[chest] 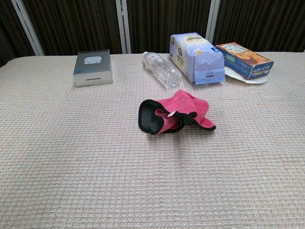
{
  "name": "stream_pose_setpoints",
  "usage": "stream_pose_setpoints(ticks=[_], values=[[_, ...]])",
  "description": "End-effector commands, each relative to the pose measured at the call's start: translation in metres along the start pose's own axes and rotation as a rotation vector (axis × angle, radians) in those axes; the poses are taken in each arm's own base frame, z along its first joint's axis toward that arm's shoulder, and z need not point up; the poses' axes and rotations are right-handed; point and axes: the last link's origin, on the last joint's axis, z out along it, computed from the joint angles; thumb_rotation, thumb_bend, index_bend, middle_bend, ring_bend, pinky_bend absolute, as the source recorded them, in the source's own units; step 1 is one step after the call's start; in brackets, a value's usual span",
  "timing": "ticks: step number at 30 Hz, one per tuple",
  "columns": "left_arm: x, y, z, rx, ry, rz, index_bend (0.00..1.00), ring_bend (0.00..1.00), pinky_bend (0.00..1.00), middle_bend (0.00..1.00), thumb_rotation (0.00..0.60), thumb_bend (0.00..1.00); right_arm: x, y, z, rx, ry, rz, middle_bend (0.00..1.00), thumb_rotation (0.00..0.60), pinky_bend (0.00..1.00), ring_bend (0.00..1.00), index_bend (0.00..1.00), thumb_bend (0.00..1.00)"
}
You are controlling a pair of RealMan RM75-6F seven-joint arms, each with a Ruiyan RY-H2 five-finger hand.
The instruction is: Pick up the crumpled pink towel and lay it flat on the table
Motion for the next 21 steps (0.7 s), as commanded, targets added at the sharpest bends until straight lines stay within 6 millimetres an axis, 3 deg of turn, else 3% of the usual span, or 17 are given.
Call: stream_pose_setpoints(ticks=[1,21], values=[[-0.0013,0.0004,-0.0005,-0.002,-0.008,-0.005,0.01,0.0,0.0,0.0,0.6,0.03,-0.0005,-0.0004,0.0003,0.001,-0.006,0.007,0.0,0.6,0.0,0.0,0.0,0.31],[-0.0044,0.0,0.0051,0.005,-0.016,0.002,0.01,0.0,0.0,0.0,0.6,0.03,-0.0059,-0.0032,0.0069,0.027,-0.005,-0.016,0.0,0.6,0.0,0.0,0.0,0.31]])
